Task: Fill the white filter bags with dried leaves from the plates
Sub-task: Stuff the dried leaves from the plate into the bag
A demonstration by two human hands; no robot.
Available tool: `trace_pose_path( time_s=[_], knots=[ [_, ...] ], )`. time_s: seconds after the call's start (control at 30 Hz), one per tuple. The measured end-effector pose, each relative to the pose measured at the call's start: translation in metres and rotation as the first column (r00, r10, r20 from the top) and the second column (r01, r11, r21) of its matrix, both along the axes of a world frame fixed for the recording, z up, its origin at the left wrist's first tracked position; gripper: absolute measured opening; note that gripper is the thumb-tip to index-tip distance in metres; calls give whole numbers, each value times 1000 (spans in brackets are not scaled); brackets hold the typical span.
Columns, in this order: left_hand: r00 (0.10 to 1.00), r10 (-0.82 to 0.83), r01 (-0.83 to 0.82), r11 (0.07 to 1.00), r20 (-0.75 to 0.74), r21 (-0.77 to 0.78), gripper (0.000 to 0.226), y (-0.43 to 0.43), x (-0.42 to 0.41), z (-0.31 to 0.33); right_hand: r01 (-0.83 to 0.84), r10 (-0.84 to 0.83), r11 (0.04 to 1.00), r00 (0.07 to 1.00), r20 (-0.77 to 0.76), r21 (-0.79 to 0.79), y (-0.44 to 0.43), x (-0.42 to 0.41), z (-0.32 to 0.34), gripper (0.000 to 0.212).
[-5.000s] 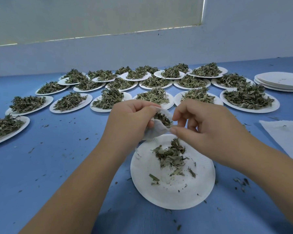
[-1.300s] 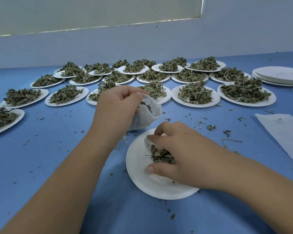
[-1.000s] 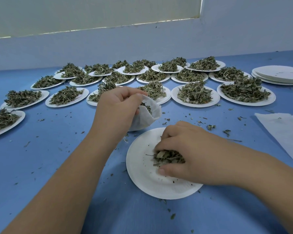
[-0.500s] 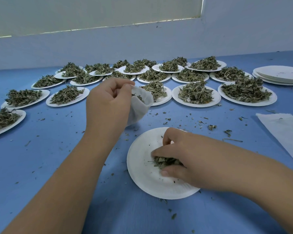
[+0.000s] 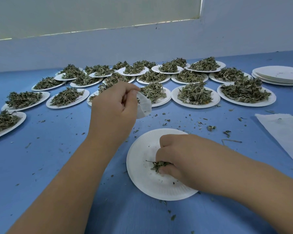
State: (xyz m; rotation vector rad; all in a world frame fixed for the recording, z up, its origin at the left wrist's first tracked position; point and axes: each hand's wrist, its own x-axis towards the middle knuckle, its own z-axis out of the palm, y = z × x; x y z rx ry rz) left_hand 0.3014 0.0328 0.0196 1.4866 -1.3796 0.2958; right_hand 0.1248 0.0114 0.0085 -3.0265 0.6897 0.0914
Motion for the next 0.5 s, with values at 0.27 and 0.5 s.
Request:
trace_pose_path(
  time_s=[0.27, 0.5],
  knots=[
    [993, -115, 118, 989, -35, 87, 19, 0, -4, -3, -31, -12, 981, 976, 217, 192, -12, -10, 6, 26],
    [983, -180, 174, 971, 27, 162, 17, 2, -10, 0, 11, -198, 933, 850, 487, 360, -29, -19, 20, 23]
  ],
)
